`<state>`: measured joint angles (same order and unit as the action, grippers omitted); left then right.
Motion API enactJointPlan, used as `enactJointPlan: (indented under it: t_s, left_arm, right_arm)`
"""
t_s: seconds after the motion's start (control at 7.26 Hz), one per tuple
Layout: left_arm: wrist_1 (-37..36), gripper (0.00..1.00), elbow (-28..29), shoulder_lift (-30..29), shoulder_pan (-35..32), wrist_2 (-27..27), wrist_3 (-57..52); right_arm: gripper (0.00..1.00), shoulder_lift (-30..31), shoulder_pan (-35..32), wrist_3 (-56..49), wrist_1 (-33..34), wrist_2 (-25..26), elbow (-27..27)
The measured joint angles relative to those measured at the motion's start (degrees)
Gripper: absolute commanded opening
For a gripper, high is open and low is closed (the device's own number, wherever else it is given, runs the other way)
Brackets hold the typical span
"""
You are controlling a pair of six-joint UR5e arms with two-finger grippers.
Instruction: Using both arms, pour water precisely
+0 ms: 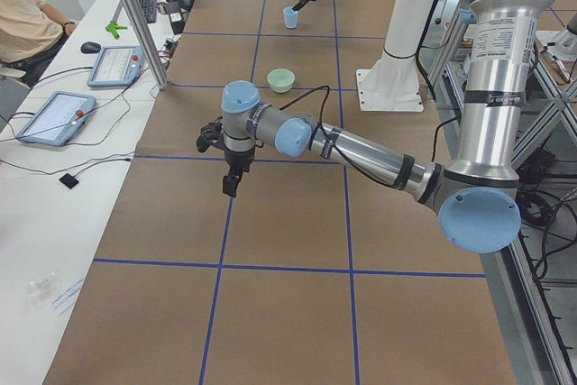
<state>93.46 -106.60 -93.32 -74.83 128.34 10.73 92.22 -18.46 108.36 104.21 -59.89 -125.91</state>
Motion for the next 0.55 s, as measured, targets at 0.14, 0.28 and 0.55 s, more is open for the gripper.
enactJointPlan:
  t_s: [0.14, 0.28, 0.55]
  left_arm:
    - [-0.1, 1.0, -0.2, 0.0, -0.1, 1.4, 0.0]
    - [-0.2, 1.0, -0.4, 0.0, -0.1, 2.0, 0.1]
    - [-0.3, 1.0, -0.4, 0.0, -0.1, 2.2, 0.1]
  right_arm:
    - [0.99, -2.8, 1.0, 2.5, 1.9, 3.3, 4.5]
    - [0.99, -5.4, 1.6, 4.7, 3.5, 5.8, 8.4]
    - [0.99, -7.2, 3.1, 9.3, 6.6, 7.5, 11.2]
